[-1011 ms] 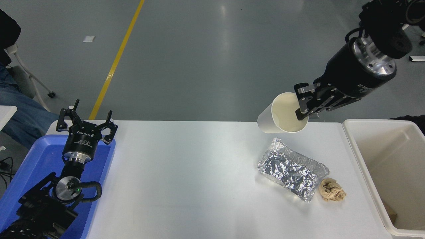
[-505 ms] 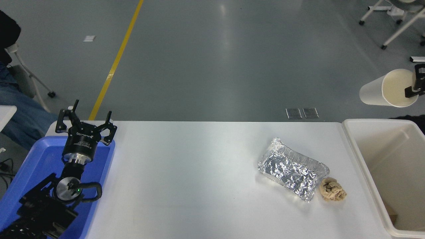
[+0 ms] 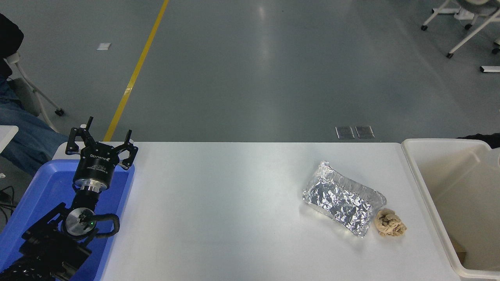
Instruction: Pick up paper cup place in dustbin
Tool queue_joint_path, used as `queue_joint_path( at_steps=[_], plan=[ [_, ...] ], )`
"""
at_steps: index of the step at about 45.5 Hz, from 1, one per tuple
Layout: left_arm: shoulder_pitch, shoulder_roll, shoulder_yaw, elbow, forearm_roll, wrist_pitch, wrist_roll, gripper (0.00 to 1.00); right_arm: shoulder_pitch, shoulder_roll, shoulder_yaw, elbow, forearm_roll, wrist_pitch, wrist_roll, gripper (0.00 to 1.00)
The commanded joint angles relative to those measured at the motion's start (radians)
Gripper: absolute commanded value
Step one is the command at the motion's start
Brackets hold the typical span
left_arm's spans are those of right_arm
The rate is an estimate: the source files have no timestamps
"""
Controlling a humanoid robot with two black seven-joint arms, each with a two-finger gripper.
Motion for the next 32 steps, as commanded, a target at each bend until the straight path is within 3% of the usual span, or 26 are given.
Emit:
queue_joint_path(
  at_steps=[1,17,20,21,22,24,32],
  plan=[
    [0.0,0.0,0.0,0.001,-0.001,0.0,0.0,1.0,-0.446,0.21,0.227,-0.332,0.115,-0.097,0.003,0.0],
    [0.0,0.0,0.0,-0.001,-0.001,0.0,0.0,1.0,-0.581,0.312,0.261,-0.343,0.148,-0.247,-0.006,0.0],
    [0.0,0.0,0.0,0.001,-0.001,0.0,0.0,1.0,-0.583,0.312,0.261,-0.343,0.148,-0.256,-0.006,0.07],
    [0.0,0.0,0.0,-0.001,-0.001,0.0,0.0,1.0,-0.583,0.311,0.261,-0.342,0.148,-0.258,-0.006,0.14],
    [0.0,0.0,0.0,-0.001,-0.001,0.0,0.0,1.0,-0.581,0.309,0.261,-0.34,0.148,-0.258,-0.006,0.3],
    [0.0,0.0,0.0,0.001,-0.001,0.0,0.0,1.0,-0.577,0.306,0.264,-0.338,0.148,-0.256,-0.005,1.0],
    [-0.002,0.0,0.0,0.001,0.001,0.0,0.0,1.0,-0.494,0.297,0.233,-0.238,0.12,-0.244,0.0,1.0]
  ],
)
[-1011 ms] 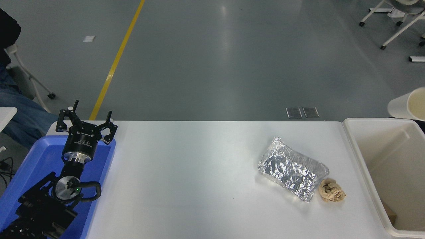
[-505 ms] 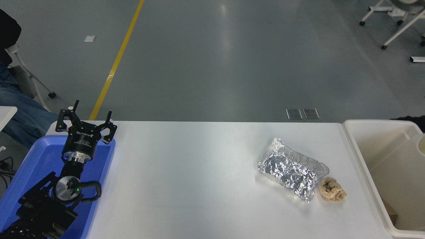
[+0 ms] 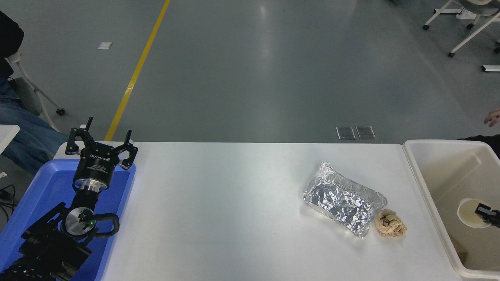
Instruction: Pick up paper cup place in dustbin
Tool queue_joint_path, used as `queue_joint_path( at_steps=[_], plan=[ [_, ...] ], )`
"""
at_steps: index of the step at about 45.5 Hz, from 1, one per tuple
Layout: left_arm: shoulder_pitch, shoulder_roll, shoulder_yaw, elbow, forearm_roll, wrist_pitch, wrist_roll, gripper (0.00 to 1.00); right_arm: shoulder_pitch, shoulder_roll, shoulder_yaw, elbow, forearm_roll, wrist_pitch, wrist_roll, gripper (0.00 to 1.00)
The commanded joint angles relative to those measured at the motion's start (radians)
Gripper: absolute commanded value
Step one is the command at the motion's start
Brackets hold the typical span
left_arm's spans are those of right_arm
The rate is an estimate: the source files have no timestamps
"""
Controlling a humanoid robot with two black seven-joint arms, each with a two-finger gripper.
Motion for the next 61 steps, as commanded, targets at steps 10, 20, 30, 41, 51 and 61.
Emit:
queue_joint_path(
  at_steps=[10,20,30,41,51,61],
  plan=[
    [-0.002,0.0,0.0,-0.001,0.001,-0.002,0.002,1.0,0.639,-0.202,-0.446,0.621,-0.112,0.009,0.0,1.0],
    [-0.002,0.0,0.0,-0.001,0.001,-0.002,0.002,1.0,1.193,-0.098,-0.719,0.922,-0.106,0.262,0.008,1.0],
    [0.0,0.0,0.002,-0.001,0.001,-0.002,0.001,1.0,1.513,0.066,-0.669,1.159,0.105,0.541,0.005,1.0],
    [0.001,0.0,0.0,0.0,0.0,0.001,0.0,1.0,1.689,0.263,-0.604,1.285,0.484,0.541,-0.006,1.0],
    [0.001,0.0,0.0,0.0,0.0,0.001,0.0,1.0,1.731,0.283,-0.601,1.307,0.492,0.541,-0.006,1.0],
    [0.001,0.0,0.0,0.0,0.0,0.001,0.0,1.0,1.726,0.287,-0.601,1.302,0.48,0.541,-0.004,1.0]
  ],
)
